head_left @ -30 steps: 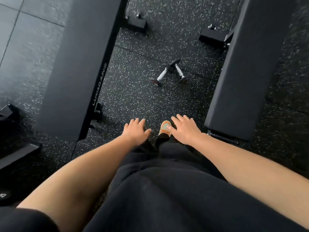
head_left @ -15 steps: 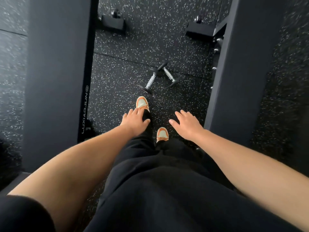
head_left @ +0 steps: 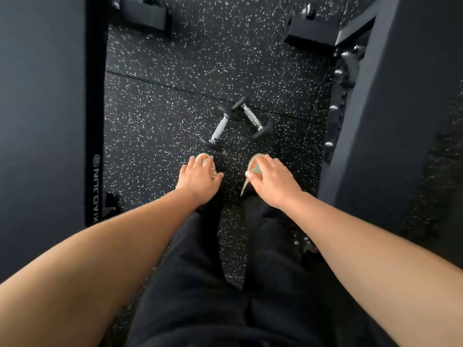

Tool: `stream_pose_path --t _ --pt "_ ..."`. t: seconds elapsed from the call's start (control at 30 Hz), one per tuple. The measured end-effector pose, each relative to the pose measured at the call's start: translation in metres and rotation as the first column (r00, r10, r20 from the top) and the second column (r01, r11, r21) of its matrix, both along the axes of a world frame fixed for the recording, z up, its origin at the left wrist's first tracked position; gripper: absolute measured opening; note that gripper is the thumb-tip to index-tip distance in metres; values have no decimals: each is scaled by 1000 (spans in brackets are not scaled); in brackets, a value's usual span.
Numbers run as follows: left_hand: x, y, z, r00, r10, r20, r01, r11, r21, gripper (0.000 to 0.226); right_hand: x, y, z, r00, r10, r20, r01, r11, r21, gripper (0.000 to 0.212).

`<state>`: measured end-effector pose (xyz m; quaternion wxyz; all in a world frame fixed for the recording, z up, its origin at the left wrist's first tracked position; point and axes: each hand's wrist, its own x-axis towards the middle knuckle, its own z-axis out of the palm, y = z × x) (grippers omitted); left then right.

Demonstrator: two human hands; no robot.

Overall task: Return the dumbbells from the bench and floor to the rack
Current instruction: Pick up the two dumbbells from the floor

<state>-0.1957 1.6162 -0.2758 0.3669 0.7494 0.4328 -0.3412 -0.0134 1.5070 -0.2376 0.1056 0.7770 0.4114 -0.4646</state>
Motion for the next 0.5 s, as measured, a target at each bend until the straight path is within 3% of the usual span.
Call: stream_pose_path --t 0.27,0.5 --pt "37 14 -137 996 83 -19 -82 996 19 71 48 13 -146 996 -50 -80 47 998 -34 70" --pt "64 11 -254 993 121 -11 -121 993 6 69 77 30 -270 996 23 -80 -24 1000 -12 74"
